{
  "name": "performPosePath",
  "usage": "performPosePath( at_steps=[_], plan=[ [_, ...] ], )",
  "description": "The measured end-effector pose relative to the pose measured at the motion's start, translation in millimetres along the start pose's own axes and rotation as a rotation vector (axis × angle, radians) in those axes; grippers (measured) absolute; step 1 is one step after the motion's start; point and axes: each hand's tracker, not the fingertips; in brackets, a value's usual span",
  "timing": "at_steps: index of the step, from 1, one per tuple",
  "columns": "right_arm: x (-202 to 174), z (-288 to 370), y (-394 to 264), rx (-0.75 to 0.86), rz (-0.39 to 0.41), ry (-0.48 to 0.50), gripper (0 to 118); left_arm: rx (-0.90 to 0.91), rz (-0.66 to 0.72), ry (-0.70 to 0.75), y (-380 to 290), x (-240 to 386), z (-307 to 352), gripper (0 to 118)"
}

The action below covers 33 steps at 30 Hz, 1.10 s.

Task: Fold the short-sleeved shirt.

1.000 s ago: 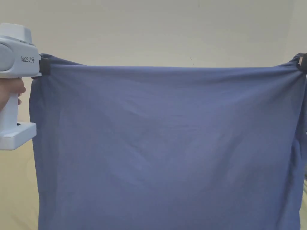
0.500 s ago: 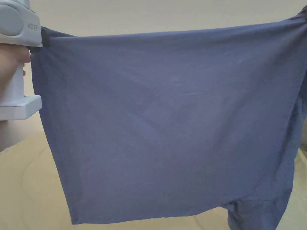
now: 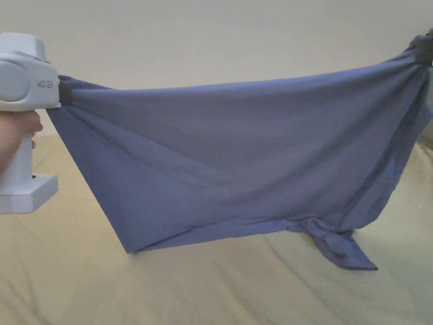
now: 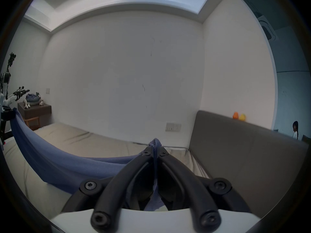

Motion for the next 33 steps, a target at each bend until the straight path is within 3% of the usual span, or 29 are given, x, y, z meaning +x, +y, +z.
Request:
performPosePath(
  at_steps=[1, 5, 8, 12, 15, 19, 22, 25, 30, 33],
  plan=[
    [-1.4, 2.5, -12.8, 0.03, 0.03, -0.004, 2, -0.006, -0.014, -0.004, -12.5, 3.5, 0.5, 1],
    [-2.9, 12.5, -71.1, -0.105, -0.068, 0.018, 2, -0.069, -0.002, -0.035, -61.0, 9.8, 7.2, 1],
    [-6.8, 36.3, -105.0, -0.117, -0.041, 0.032, 2, -0.101, 0.003, -0.05, -97.9, 11.8, 25.0, 1],
    [-14.4, 96.0, -148.1, -0.106, -0.009, 0.056, 2, -0.164, 0.002, -0.044, -149.9, 13.8, 66.4, 1],
    [-12.6, 144.5, -182.8, -0.187, -0.103, 0.106, 2, -0.182, 0.02, -0.086, -183.3, 8.4, 111.3, 1],
    [-14.6, 223.3, -213.1, -0.213, -0.093, 0.123, 2, -0.214, 0.076, -0.129, -224.3, -6.1, 179.9, 1],
    [-8.3, 276.6, -230.2, -0.229, -0.137, 0.13, 2, -0.236, 0.101, -0.136, -248.3, -17.0, 228.1, 1],
    [0.2, 323.8, -241.2, -0.242, -0.119, 0.124, 2, -0.261, 0.137, -0.157, -265.8, -31.9, 269.1, 1],
    [12.4, 392.7, -256.6, -0.278, -0.132, 0.137, 2, -0.274, 0.085, -0.2, -284.9, -45.5, 331.8, 1],
    [10.3, 417.5, -273.2, -0.337, -0.052, 0.162, 2, -0.322, 0.051, -0.231, -298.4, -46.5, 352.6, 1]
  ],
)
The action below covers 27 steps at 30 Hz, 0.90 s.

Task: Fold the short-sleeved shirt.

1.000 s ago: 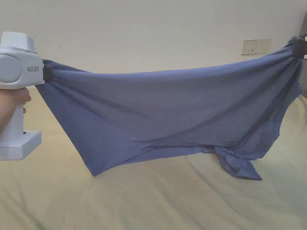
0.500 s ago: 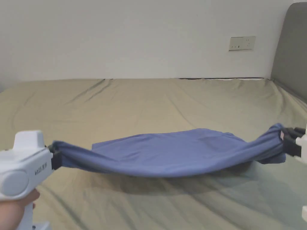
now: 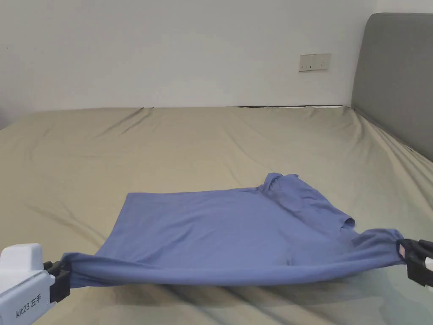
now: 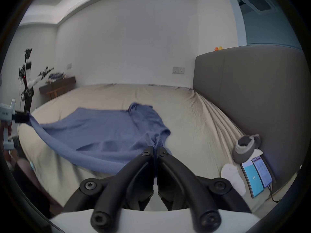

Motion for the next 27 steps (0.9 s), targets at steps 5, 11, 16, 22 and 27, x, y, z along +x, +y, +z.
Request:
performPosePath(
  at_steps=[5, 11, 16, 22, 27],
  plan=[
    [-3.9, -1.7, -36.4, -0.167, 0.032, -0.013, 2, -0.144, -0.046, -0.028, -31.5, -0.5, -7.5, 1],
    [9.9, -21.6, -67.0, -0.278, 0.04, -0.028, 2, -0.238, -0.074, -0.039, -59.0, -3.6, -27.0, 1],
    [10.3, -23.0, -78.7, -0.357, 0.019, -0.03, 32, -0.343, -0.093, 0.021, -72.0, -3.5, -34.5, 91],
    [15.8, 37.5, -62.6, -0.11, -0.131, -0.009, 98, -0.172, -0.043, 0.006, -49.0, -20.1, 21.3, 73],
    [-23.0, 99.1, -51.5, 0.036, -0.073, 0.017, 5, 0.047, 0.028, -0.015, -39.9, -6.4, 98.2, 0]
  ],
)
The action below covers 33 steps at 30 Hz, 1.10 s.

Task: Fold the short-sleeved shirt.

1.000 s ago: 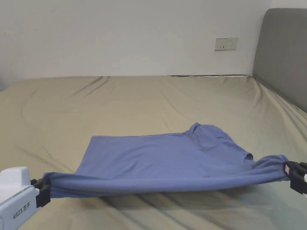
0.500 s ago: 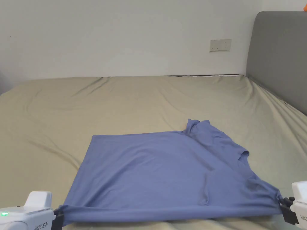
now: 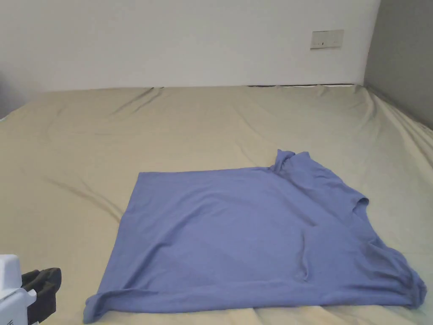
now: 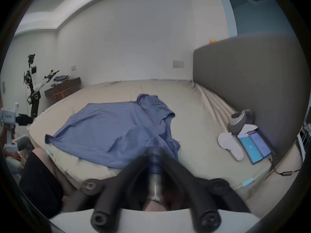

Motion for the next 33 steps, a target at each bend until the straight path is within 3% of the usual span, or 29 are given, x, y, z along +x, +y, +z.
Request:
performPosePath(
  at_steps=[1, 2, 3, 4, 5, 8, 9, 11, 12, 17, 18, 19, 20, 26, 32, 33],
  plan=[
    [-10.4, 11.0, 5.5, 0.064, 0.057, -0.068, 0, -0.02, -0.016, -0.056, -2.3, 1.5, 5.4, 0],
    [-14.7, 14.7, 9.5, 0.082, 0.09, -0.02, 0, -0.038, -0.02, -0.093, -5.1, 3.0, 7.0, 0],
    [-19.1, 13.4, -1.9, -0.072, -0.05, 0.068, 0, -0.064, -0.027, -0.105, -11.7, 0.6, 1.9, 0],
    [-29.2, 15.0, 3.2, 0.018, 0.021, 0.088, 0, -0.103, -0.039, -0.108, -15.8, 2.2, -1.8, 0],
    [-34.8, 14.4, -1.3, -0.068, -0.031, 0.09, 0, -0.132, -0.051, -0.114, -19.2, 2.4, -7.8, 0],
    [-49.6, 7.4, 1.5, -0.058, 0.039, 0.117, 0, -0.2, -0.13, -0.104, -26.9, 0.7, -37.6, 0],
    [-53.7, 5.3, 3.0, -0.056, 0.045, 0.119, 0, -0.25, -0.154, -0.127, -29.4, -1.2, -52.9, 17],
    [-58.1, -0.5, 6.3, -0.071, 0.04, 0.151, 0, -0.304, -0.174, -0.146, -35.6, -4.1, -78.5, 85],
    [-60.3, -3.1, 7.0, -0.074, 0.036, 0.149, 0, -0.319, -0.185, -0.147, -38.5, -4.5, -91.1, 107],
    [-65.2, -10.7, 11.5, -0.085, 0.043, 0.166, 0, -0.333, -0.152, -0.109, -36.9, -4.5, -136.0, 95],
    [-65.4, -12.5, 12.6, -0.09, 0.042, 0.168, 0, -0.352, -0.147, -0.115, -38.6, -4.8, -143.9, 68],
    [-63.7, -13.7, 11.2, -0.095, 0.039, 0.173, 0, -0.387, -0.149, -0.125, -39.8, -3.5, -148.0, 30],
    [-61.6, -14.4, 8.9, -0.098, 0.04, 0.175, 0, -0.42, -0.155, -0.139, -41.5, -2.1, -151.7, 1],
    [-45.8, -13.5, 6.0, -0.116, 0.074, 0.149, 0, -0.349, -0.172, -0.195, -41.1, -3.1, -127.5, 1],
    [-8.7, -27.3, -11.3, -0.133, 0.162, -0.037, 0, -0.302, -0.102, -0.201, -33.5, -15.6, -110.2, 1],
    [-0.4, -33.4, -12.7, -0.12, 0.174, -0.014, 14, -0.301, -0.095, -0.202, -32.5, -16.3, -109.2, 1]
  ],
)
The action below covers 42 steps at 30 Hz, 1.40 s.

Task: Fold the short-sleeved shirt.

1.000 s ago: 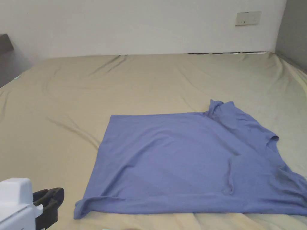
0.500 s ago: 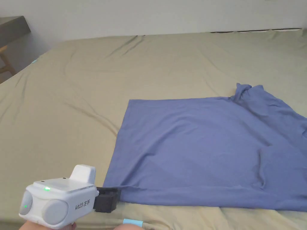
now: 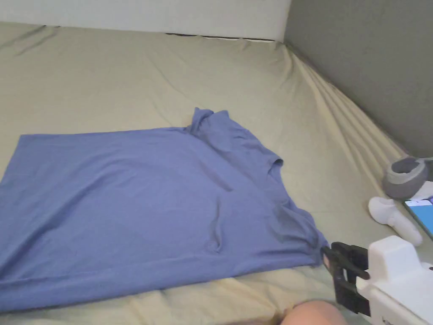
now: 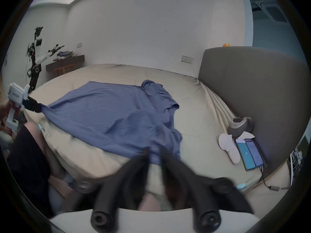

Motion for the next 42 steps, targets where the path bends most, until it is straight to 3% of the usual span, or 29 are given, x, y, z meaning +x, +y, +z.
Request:
performPosePath(
  at_steps=[1, 2, 3, 4, 9, 10, 11, 12, 13, 16, 24, 30, 34, 36, 42],
  plan=[
    [8.4, -9.4, 1.3, -0.017, 0.036, 0.019, 43, -0.001, 0.008, -0.008, 0.9, -0.5, 0.9, 1],
    [13.6, -20.6, -1.1, -0.108, 0.007, 0.024, 82, 0.0, 0.013, -0.011, 4.2, 10.4, 2.7, 1],
    [16.2, -31.2, -0.2, -0.144, 0.006, -0.004, 110, -0.002, 0.013, -0.01, 4.9, 12.0, 2.3, 1],
    [20.1, -41.4, 0.4, -0.13, -0.003, 0.012, 110, -0.004, 0.008, -0.004, 5.2, 14.1, 1.0, 1],
    [30.4, -102.8, -0.4, -0.196, 0.002, 0.01, 88, -0.029, -0.003, 0.012, 7.9, 27.5, -2.0, 1],
    [30.5, -113.2, -1.1, -0.215, 0.002, 0.012, 75, -0.032, -0.004, 0.014, 8.8, 26.4, -3.2, 1],
    [31.9, -120.3, -2.1, -0.237, -0.008, 0.013, 48, -0.034, -0.002, 0.016, 9.4, 27.5, -3.0, 1],
    [34.1, -125.9, -4.1, -0.258, -0.011, 0.004, 10, -0.036, -0.001, 0.02, 10.0, 28.5, -2.3, 1],
    [36.7, -128.3, -7.1, -0.291, -0.02, -0.003, 3, -0.037, 0.001, 0.021, 10.5, 29.9, -1.5, 1],
    [39.7, -114.1, -8.9, -0.268, -0.045, 0.074, 3, -0.05, 0.002, 0.012, 13.4, 30.5, 1.0, 1],
    [59.7, -80.4, 32.8, -0.182, -0.127, 0.098, 3, -0.018, 0.005, 0.007, 50.8, 21.7, 14.3, 1],
    [73.3, -134.8, 99.6, -0.237, -0.023, 0.087, 3, -0.026, -0.012, 0.022, 124.9, 3.7, -11.4, 1],
    [83.7, -191.1, 129.7, -0.279, -0.037, 0.074, 3, -0.089, 0.046, 0.02, 160.4, -15.3, -57.9, 1],
    [80.9, -218.2, 136.2, -0.306, -0.005, 0.051, 3, -0.106, 0.063, 0.042, 171.7, -21.8, -83.1, 1],
    [75.1, -283.2, 119.4, -0.396, -0.021, 0.003, 3, -0.195, 0.061, 0.071, 174.5, -30.7, -147.5, 2]
  ],
)
